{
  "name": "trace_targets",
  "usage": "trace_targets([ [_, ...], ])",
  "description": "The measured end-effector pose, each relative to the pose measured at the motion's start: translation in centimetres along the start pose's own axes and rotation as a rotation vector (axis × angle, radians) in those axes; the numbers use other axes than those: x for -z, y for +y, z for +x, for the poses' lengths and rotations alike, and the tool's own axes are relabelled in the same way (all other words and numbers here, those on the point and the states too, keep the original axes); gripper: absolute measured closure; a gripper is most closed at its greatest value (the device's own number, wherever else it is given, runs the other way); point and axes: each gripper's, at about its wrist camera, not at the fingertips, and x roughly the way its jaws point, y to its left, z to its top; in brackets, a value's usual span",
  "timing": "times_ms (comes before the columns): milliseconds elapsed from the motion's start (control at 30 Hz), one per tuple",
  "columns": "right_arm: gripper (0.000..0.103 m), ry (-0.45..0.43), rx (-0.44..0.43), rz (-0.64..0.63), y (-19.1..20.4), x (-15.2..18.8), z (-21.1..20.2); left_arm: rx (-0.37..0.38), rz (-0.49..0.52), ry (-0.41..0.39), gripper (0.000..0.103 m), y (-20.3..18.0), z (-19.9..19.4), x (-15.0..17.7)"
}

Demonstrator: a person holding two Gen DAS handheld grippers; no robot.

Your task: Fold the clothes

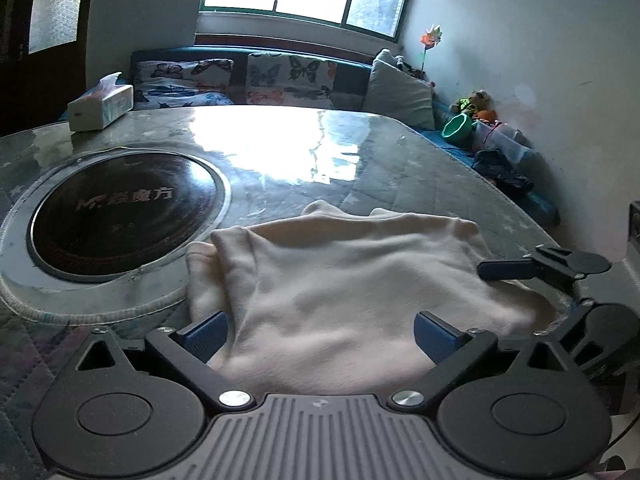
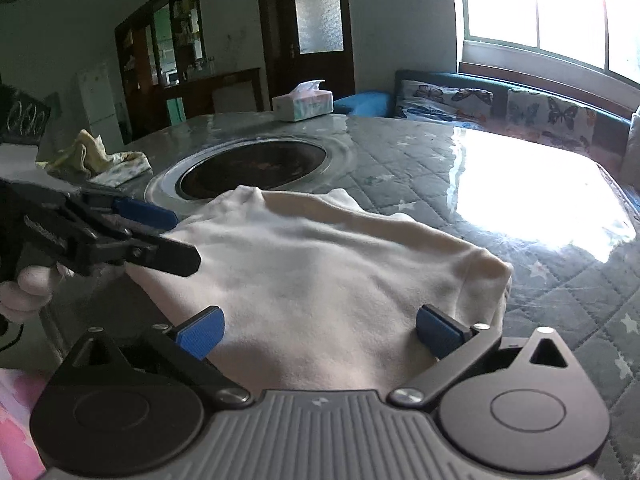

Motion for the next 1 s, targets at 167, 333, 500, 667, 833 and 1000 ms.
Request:
trace_targets([
  [167,0.0,-0.045,0.018,-0.011,0.7,-0.1,-1.5,-0.024,-0.015,-0.009,0.004,0.6,-0.3,0.2],
  [333,0.0,-0.087,0.173,-0.036,0.2,0.2,-2.1,-0.05,-0.016,-0.01,0.009,1.1,-0.3,0.5],
  [500,0.0,-0.05,0.268,-0.087,-0.1,1.0,-1.4,-0.069,-0.018,0.005,0.013,1.4,-0.1,0.9],
  [667,0.0,-0.051,0.305,-0.151,1.0,1.6,-0.9,-0.091,-0.004,0.02,0.015,1.5,0.2,1.3],
  [833,0.0,-0.07,0.322,-0.18,1.5,1.6,-2.3,-0.097,-0.009,0.025,0.014,1.9,0.2,1.4],
  [1000,0.0,-0.057,0.319,-0.159,1.1,2.4,-2.8,-0.115,0.013,0.022,0.014,1.5,0.1,1.3],
])
